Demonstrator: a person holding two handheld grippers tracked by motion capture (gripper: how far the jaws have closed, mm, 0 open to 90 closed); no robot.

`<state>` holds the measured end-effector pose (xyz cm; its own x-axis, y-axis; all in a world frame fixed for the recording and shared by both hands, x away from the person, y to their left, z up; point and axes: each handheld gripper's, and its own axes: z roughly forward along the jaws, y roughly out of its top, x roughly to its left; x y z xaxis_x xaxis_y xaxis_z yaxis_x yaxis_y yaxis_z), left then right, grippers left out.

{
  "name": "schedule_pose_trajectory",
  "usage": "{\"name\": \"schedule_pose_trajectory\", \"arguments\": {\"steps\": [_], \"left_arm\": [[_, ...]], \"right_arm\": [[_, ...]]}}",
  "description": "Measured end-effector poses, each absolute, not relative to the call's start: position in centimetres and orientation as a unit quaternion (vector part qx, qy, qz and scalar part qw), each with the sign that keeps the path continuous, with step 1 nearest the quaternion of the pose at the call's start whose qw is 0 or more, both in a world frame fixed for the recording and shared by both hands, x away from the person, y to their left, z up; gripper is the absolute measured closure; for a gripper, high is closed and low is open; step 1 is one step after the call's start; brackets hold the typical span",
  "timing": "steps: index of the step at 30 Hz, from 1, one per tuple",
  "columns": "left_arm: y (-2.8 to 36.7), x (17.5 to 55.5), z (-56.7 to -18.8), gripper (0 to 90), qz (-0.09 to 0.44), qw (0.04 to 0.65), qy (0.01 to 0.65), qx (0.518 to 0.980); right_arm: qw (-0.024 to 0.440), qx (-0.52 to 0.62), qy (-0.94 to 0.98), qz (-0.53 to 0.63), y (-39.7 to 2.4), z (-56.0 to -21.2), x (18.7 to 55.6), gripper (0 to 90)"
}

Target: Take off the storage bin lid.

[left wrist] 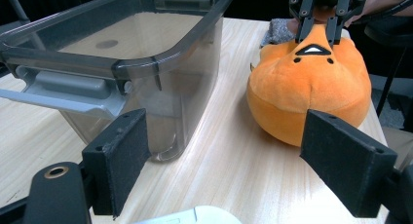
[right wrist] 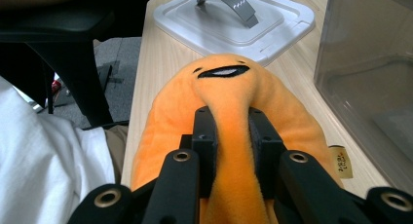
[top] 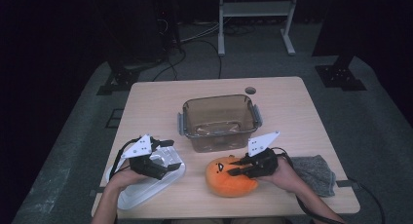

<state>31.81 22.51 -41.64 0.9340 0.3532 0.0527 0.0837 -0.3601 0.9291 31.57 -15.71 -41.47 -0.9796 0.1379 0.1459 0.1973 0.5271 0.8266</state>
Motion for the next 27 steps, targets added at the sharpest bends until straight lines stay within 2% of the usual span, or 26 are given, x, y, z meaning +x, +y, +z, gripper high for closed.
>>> {"name": "schedule_pose_trajectory", "arguments": {"steps": [14, 27], "left_arm": [[22.7, 31.8, -41.9, 16.2, 0.124, 0.554, 0.135, 0.812], [22.6, 31.8, -42.3, 15.9, 0.121, 0.548, 0.138, 0.816]], "right_arm": [[0.032, -0.093, -0.864, -0.494, -16.6, -38.5, 31.4, 76.9], [0.0, -0.068, -0.857, -0.511, -17.4, -31.2, 31.5, 76.9]]}}
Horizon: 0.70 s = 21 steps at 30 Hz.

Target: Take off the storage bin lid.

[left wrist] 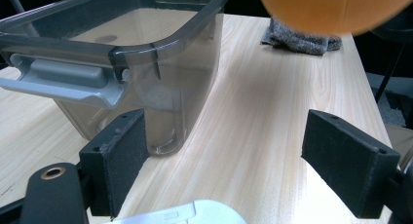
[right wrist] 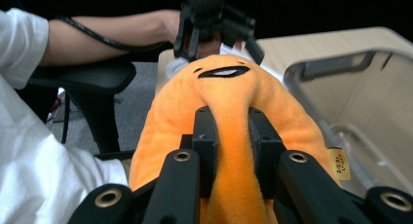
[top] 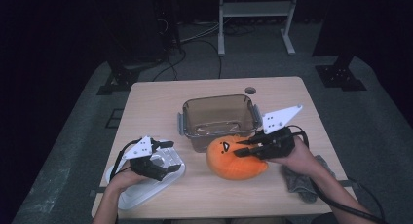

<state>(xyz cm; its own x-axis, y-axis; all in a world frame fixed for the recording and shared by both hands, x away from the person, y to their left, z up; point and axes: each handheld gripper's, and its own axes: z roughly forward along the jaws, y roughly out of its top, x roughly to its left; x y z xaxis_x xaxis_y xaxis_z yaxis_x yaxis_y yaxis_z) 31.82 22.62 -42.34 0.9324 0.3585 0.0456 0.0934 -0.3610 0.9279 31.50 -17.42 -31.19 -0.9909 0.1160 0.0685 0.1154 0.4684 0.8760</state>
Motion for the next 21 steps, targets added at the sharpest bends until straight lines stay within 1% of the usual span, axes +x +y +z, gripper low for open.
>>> {"name": "schedule_pose_trajectory", "arguments": {"steps": [4, 8, 21], "left_arm": [[22.8, 31.8, -42.4, 15.8, 0.12, 0.548, 0.139, 0.816], [22.9, 31.7, -42.6, 15.8, 0.119, 0.549, 0.139, 0.816], [23.3, 31.4, -42.5, 15.8, 0.12, 0.547, 0.137, 0.817]], "right_arm": [[0.011, 0.064, 0.857, 0.511, -17.3, -29.2, 32.3, 76.8], [0.013, 0.061, 0.856, 0.514, -17.0, -28.1, 33.0, 76.8], [0.012, 0.054, 0.853, 0.519, -15.6, -27.9, 34.4, 76.8]]}}
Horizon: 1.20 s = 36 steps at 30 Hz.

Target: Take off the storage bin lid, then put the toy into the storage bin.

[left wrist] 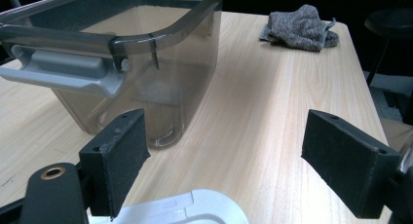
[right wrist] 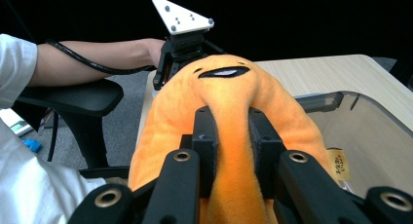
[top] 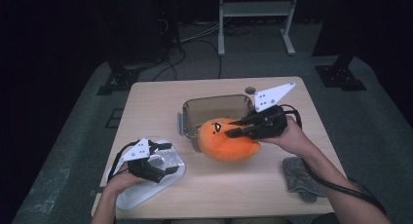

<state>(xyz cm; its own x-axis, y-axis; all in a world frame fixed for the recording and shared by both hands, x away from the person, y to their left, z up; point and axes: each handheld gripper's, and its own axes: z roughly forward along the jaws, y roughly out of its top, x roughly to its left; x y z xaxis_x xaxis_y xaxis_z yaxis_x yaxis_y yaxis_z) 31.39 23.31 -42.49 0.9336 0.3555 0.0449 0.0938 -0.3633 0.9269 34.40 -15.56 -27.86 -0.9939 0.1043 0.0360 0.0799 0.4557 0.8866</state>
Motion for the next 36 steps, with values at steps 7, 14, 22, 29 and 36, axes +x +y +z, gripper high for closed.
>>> {"name": "schedule_pose_trajectory", "arguments": {"steps": [7, 14, 22, 29, 36], "left_arm": [[23.6, 31.4, -42.3, 15.8, 0.122, 0.554, 0.137, 0.812], [23.8, 31.5, -42.3, 15.8, 0.121, 0.556, 0.137, 0.811], [23.6, 31.6, -42.4, 15.9, 0.115, 0.558, 0.133, 0.811], [23.5, 31.7, -42.4, 15.8, 0.115, 0.558, 0.128, 0.812], [23.7, 31.5, -42.3, 15.9, 0.114, 0.563, 0.13, 0.808]], "right_arm": [[0.009, 0.056, 0.853, 0.519, -15.2, -27.8, 35.3, 76.8], [0.014, 0.053, 0.854, 0.517, -14.5, -26.8, 37.4, 76.8], [0.016, 0.057, 0.854, 0.517, -14.3, -26.4, 39.0, 76.8], [0.016, 0.056, 0.857, 0.513, -14.0, -26.6, 39.9, 76.8], [0.017, 0.048, 0.86, 0.508, -13.1, -26.2, 41.6, 76.8]]}}
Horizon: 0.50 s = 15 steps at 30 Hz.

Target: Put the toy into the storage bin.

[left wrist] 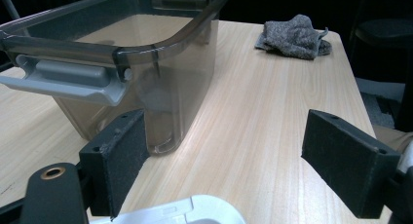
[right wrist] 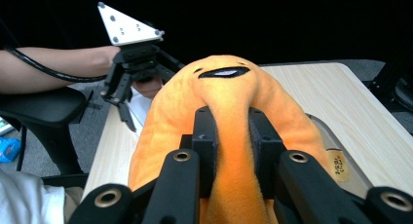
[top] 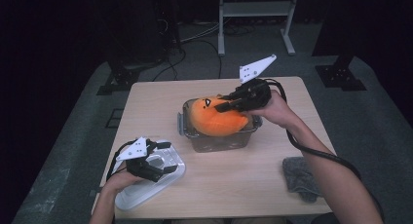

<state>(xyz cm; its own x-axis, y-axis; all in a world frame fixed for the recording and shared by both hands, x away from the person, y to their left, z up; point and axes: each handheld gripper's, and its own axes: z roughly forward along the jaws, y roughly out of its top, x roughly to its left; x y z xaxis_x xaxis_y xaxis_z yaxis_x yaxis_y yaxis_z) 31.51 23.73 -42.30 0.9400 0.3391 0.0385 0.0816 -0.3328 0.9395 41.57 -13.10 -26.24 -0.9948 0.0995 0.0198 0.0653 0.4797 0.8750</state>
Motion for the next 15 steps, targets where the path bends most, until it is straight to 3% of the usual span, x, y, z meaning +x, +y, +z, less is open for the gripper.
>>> {"name": "schedule_pose_trajectory", "arguments": {"steps": [15], "left_arm": [[23.9, 31.7, -42.2, 15.8, 0.111, 0.567, 0.128, 0.806]], "right_arm": [[0.01, 0.059, 0.865, 0.497, -12.8, -28.6, 45.0, 76.6]]}}
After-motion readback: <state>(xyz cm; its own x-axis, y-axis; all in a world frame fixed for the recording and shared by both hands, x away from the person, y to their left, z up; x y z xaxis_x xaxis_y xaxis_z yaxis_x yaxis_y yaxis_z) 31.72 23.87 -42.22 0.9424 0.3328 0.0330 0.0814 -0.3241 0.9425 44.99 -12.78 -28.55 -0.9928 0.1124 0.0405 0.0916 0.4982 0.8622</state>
